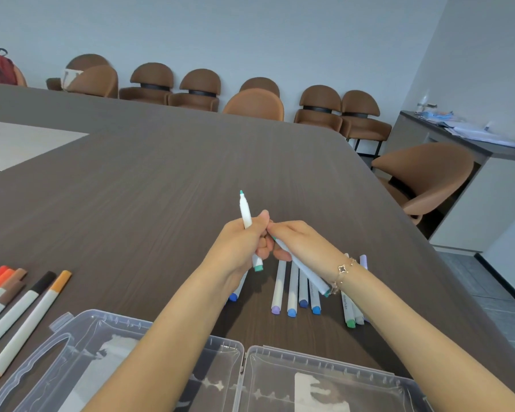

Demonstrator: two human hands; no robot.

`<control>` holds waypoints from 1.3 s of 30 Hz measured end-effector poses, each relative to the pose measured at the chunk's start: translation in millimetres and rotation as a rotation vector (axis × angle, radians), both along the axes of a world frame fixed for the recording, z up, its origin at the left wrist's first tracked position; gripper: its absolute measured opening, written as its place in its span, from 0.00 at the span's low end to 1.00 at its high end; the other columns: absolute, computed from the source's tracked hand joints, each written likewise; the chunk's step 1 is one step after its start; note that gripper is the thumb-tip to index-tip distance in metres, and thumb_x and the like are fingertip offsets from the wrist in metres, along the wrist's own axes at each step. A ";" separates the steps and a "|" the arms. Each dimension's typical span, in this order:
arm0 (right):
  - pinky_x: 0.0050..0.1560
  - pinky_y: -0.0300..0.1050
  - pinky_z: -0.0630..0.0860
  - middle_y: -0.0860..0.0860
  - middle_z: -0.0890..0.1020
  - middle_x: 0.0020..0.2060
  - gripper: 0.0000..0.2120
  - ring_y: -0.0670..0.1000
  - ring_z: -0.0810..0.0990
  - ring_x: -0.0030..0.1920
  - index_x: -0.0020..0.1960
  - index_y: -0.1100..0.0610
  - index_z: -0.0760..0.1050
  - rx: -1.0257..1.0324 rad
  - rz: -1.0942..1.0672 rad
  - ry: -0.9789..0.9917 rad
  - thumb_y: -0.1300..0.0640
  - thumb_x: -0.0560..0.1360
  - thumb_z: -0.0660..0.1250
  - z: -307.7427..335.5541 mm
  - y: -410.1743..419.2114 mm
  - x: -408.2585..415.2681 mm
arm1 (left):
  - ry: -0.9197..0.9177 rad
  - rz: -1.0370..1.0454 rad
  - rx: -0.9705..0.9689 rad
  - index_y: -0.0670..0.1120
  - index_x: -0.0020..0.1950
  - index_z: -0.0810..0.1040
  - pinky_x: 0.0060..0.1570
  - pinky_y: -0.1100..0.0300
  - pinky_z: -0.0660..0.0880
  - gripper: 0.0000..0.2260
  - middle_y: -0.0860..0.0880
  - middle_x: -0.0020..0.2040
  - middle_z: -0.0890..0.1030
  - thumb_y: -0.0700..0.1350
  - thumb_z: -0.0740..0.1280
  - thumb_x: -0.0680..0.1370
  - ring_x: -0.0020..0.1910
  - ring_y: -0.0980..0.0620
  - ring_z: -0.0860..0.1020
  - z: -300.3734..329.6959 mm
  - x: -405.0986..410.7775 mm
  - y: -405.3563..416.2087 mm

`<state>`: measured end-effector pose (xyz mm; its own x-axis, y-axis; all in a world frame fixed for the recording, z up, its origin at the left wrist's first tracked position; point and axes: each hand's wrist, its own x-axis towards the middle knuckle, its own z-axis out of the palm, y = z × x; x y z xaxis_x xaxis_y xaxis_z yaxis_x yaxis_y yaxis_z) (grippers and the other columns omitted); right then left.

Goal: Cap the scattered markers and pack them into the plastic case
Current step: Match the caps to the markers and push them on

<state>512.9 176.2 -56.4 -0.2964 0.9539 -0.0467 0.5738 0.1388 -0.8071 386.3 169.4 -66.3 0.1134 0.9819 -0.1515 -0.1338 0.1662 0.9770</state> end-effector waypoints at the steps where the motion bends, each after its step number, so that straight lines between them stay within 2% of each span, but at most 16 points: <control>1: 0.46 0.46 0.68 0.56 0.72 0.32 0.22 0.54 0.68 0.37 0.40 0.63 0.74 -0.024 -0.004 0.023 0.47 0.81 0.54 0.8 0.6 0.7 | -0.018 0.013 0.005 0.41 0.42 0.75 0.35 0.62 0.67 0.14 0.47 0.30 0.70 0.50 0.60 0.81 0.24 0.56 0.66 -0.2 2.9 -0.8; 3: 0.44 0.47 0.69 0.58 0.71 0.32 0.22 0.54 0.68 0.35 0.42 0.66 0.73 -0.063 0.027 0.079 0.49 0.81 0.54 2.5 1.5 2.6 | -0.017 0.052 0.030 0.41 0.44 0.74 0.37 0.62 0.67 0.14 0.46 0.30 0.70 0.50 0.59 0.81 0.22 0.57 0.68 -1.1 7.3 -1.9; 4: 0.38 0.45 0.67 0.57 0.70 0.29 0.18 0.52 0.67 0.32 0.43 0.65 0.73 -0.101 0.039 0.125 0.52 0.81 0.54 3.3 1.1 3.7 | 0.003 0.074 0.051 0.41 0.44 0.75 0.37 0.62 0.68 0.14 0.47 0.29 0.70 0.50 0.59 0.82 0.22 0.58 0.68 -1.4 8.0 -2.2; 6: 0.30 0.43 0.59 0.53 0.65 0.25 0.14 0.48 0.61 0.26 0.44 0.62 0.71 -0.144 0.065 0.194 0.56 0.82 0.53 5.4 -1.4 2.8 | 0.062 0.100 0.098 0.41 0.43 0.76 0.38 0.61 0.69 0.16 0.50 0.27 0.70 0.51 0.59 0.81 0.23 0.57 0.68 -1.5 6.0 -1.7; 8: 0.30 0.44 0.55 0.50 0.63 0.24 0.16 0.47 0.58 0.26 0.43 0.62 0.71 -0.072 0.095 0.205 0.55 0.82 0.52 3.6 -2.4 2.2 | 0.132 0.083 0.132 0.40 0.40 0.76 0.39 0.60 0.69 0.19 0.52 0.23 0.69 0.54 0.60 0.80 0.24 0.56 0.67 -0.4 0.7 -0.9; 11: 0.29 0.43 0.57 0.47 0.64 0.22 0.20 0.46 0.59 0.25 0.44 0.67 0.72 0.036 0.091 0.145 0.53 0.83 0.52 -0.6 -4.5 2.1 | 0.202 0.041 0.167 0.36 0.41 0.79 0.40 0.59 0.70 0.22 0.51 0.24 0.70 0.55 0.62 0.79 0.25 0.56 0.68 0.5 -6.8 1.3; 13: 0.27 0.39 0.59 0.45 0.64 0.21 0.20 0.44 0.60 0.24 0.46 0.69 0.73 0.046 0.081 0.136 0.53 0.82 0.52 -3.5 -4.1 1.3 | 0.194 0.048 0.168 0.38 0.41 0.80 0.40 0.60 0.70 0.19 0.49 0.26 0.72 0.53 0.62 0.79 0.25 0.57 0.68 -0.1 -8.6 0.9; 18: 0.22 0.31 0.60 0.44 0.64 0.19 0.17 0.43 0.61 0.20 0.39 0.59 0.71 0.063 0.072 0.137 0.53 0.82 0.53 -5.6 -6.1 -6.2 | 0.223 0.075 0.212 0.43 0.40 0.80 0.38 0.62 0.72 0.15 0.49 0.27 0.73 0.50 0.62 0.80 0.25 0.58 0.69 2.8 -12.0 1.3; 20: 0.26 0.31 0.62 0.44 0.65 0.21 0.19 0.42 0.62 0.22 0.41 0.61 0.73 0.035 0.092 0.105 0.51 0.82 0.52 1.5 -3.3 -1.5 | 0.256 0.082 0.250 0.41 0.42 0.80 0.36 0.63 0.72 0.16 0.52 0.26 0.73 0.50 0.60 0.81 0.25 0.59 0.69 4.5 -11.0 1.0; 22: 0.34 0.34 0.67 0.47 0.70 0.27 0.19 0.43 0.66 0.28 0.44 0.58 0.76 -0.033 0.116 -0.029 0.49 0.82 0.52 15.2 1.2 13.0 | 0.254 0.126 0.241 0.42 0.46 0.79 0.32 0.66 0.70 0.15 0.54 0.25 0.72 0.51 0.60 0.81 0.24 0.59 0.68 5.1 -8.7 1.1; 24: 0.35 0.34 0.68 0.43 0.75 0.32 0.13 0.42 0.69 0.31 0.47 0.52 0.77 -0.075 0.114 -0.221 0.56 0.81 0.54 25.5 8.8 36.9 | 0.196 0.180 0.180 0.44 0.49 0.79 0.29 0.68 0.69 0.13 0.54 0.28 0.69 0.52 0.60 0.80 0.25 0.59 0.67 6.3 -10.8 3.5; 26: 0.31 0.35 0.63 0.43 0.73 0.34 0.10 0.43 0.66 0.30 0.49 0.53 0.74 -0.177 0.063 -0.367 0.63 0.78 0.56 24.1 15.4 59.4 | 0.167 0.174 0.122 0.44 0.48 0.79 0.30 0.65 0.68 0.13 0.53 0.28 0.67 0.52 0.61 0.80 0.24 0.58 0.66 6.2 -17.3 7.5; 28: 0.31 0.36 0.63 0.49 0.70 0.38 0.09 0.46 0.64 0.33 0.49 0.53 0.74 -0.310 0.057 -0.484 0.64 0.77 0.58 13.7 18.0 71.1 | 0.178 0.119 0.071 0.44 0.44 0.79 0.32 0.63 0.67 0.13 0.54 0.26 0.67 0.52 0.62 0.79 0.24 0.58 0.65 5.2 -23.0 9.2; 31: 0.41 0.36 0.70 0.49 0.73 0.47 0.09 0.46 0.71 0.42 0.52 0.52 0.73 -0.349 0.094 -0.614 0.61 0.79 0.57 -0.1 19.1 74.9 | 0.255 0.023 0.012 0.43 0.42 0.77 0.34 0.63 0.68 0.15 0.52 0.27 0.66 0.54 0.64 0.78 0.26 0.56 0.65 3.7 -25.7 9.6; 36: 0.50 0.39 0.75 0.49 0.76 0.51 0.10 0.48 0.78 0.48 0.57 0.55 0.72 -0.306 0.072 -0.642 0.52 0.81 0.56 4.8 19.5 75.4 | 0.251 -0.055 -0.037 0.38 0.49 0.80 0.33 0.63 0.68 0.20 0.51 0.29 0.66 0.56 0.67 0.76 0.26 0.56 0.64 3.1 -22.6 9.1; 39: 0.53 0.40 0.73 0.50 0.77 0.53 0.12 0.49 0.76 0.54 0.58 0.54 0.72 -0.237 0.024 -0.608 0.51 0.81 0.55 14.2 15.8 73.9 | 0.230 -0.097 -0.047 0.42 0.41 0.78 0.30 0.66 0.69 0.16 0.52 0.27 0.65 0.55 0.66 0.76 0.24 0.57 0.64 5.7 -18.3 5.6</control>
